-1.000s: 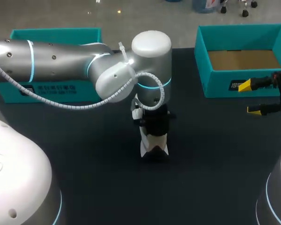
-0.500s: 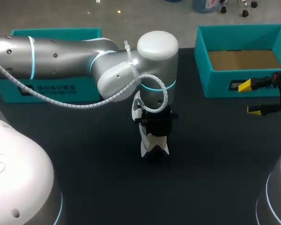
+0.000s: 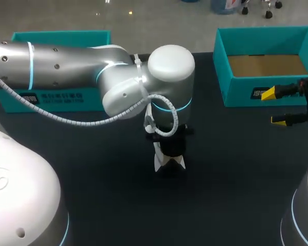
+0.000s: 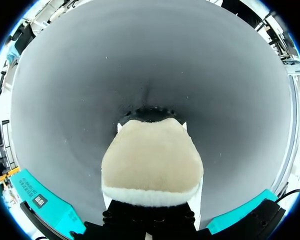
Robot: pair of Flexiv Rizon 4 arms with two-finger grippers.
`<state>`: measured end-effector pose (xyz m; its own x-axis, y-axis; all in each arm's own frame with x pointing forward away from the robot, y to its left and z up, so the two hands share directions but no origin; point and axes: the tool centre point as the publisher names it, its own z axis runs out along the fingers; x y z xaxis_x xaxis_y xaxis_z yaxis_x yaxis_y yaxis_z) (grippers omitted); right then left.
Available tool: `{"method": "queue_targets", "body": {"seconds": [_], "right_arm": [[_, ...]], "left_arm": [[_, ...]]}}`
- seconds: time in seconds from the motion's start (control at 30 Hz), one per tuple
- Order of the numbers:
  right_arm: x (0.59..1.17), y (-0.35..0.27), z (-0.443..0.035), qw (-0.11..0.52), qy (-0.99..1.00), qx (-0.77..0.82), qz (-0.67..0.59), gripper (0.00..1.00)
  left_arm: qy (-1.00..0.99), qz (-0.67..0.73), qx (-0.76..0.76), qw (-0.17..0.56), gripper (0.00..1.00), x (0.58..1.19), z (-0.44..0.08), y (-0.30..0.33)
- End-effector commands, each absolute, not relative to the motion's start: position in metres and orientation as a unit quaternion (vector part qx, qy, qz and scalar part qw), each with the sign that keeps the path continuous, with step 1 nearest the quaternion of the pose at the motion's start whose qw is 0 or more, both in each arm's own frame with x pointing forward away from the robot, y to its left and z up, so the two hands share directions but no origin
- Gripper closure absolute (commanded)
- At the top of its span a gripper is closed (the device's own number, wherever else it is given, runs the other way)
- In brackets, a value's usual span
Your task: Take the shoe out of the shoebox, open the shoe tongue, remove and reinsert the insole, then place the shoe into the shoebox
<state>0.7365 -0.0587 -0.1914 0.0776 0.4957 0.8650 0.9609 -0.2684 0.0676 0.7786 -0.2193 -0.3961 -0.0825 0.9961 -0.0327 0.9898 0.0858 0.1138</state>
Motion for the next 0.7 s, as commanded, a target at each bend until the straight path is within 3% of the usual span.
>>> {"method": "queue_targets", "body": {"seconds": [0.03,0.7], "right_arm": [[0.736,-0.058,-0.191,0.278,-0.537,-0.68,-0.415,0.0],[0.736,-0.058,-0.191,0.278,-0.537,-0.68,-0.415,0.0]], "left_arm": [[0.735,0.052,0.674,0.05,1.0,0.773,-0.396,-0.224],[0.756,0.114,0.635,0.113,1.0,0.821,-0.335,-0.211]]}}
